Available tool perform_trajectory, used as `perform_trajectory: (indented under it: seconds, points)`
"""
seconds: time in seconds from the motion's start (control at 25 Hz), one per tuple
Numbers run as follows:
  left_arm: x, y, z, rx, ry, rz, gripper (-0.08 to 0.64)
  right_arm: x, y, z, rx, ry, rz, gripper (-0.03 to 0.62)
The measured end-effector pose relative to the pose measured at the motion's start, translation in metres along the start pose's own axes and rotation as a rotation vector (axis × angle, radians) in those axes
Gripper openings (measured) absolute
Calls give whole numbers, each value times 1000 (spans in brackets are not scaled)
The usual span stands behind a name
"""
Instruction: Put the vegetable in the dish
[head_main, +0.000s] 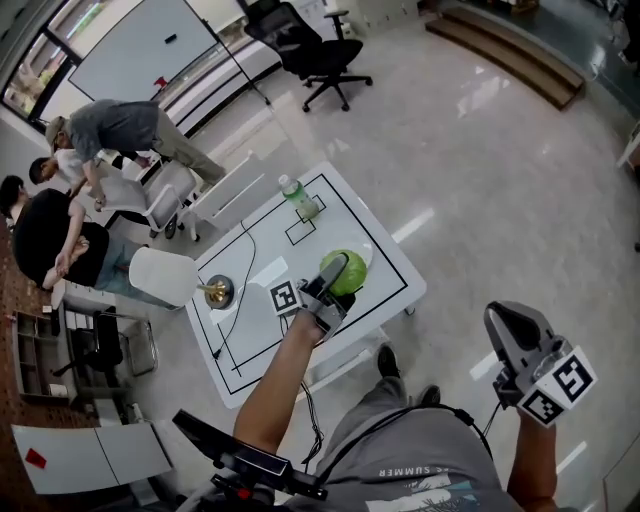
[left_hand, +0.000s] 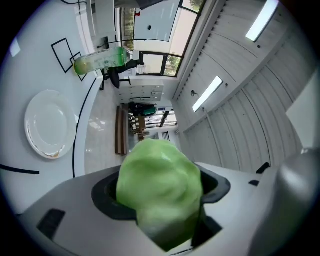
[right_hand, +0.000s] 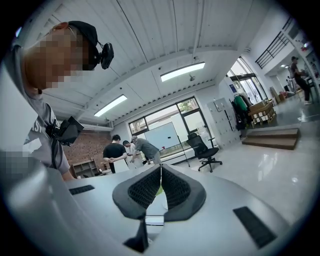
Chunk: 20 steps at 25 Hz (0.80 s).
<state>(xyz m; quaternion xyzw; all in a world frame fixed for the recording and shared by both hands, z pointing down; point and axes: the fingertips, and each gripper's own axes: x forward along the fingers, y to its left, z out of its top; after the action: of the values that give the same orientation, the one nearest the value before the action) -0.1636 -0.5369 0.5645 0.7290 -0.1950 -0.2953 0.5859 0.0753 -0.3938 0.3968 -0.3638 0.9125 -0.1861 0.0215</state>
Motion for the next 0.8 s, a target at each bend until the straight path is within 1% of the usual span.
perform_trajectory:
  seconds: [0.28, 0.48, 0.8]
  points:
    - [-6, 47, 13, -29, 46, 99, 328, 9, -7, -11, 22, 20, -25, 6]
    - [-5, 80, 21, -26, 110, 171, 328, 19, -12, -17, 36, 35, -39, 6]
    - [4, 122, 25, -40, 212, 249, 328, 29, -19, -26, 56, 56, -65, 6]
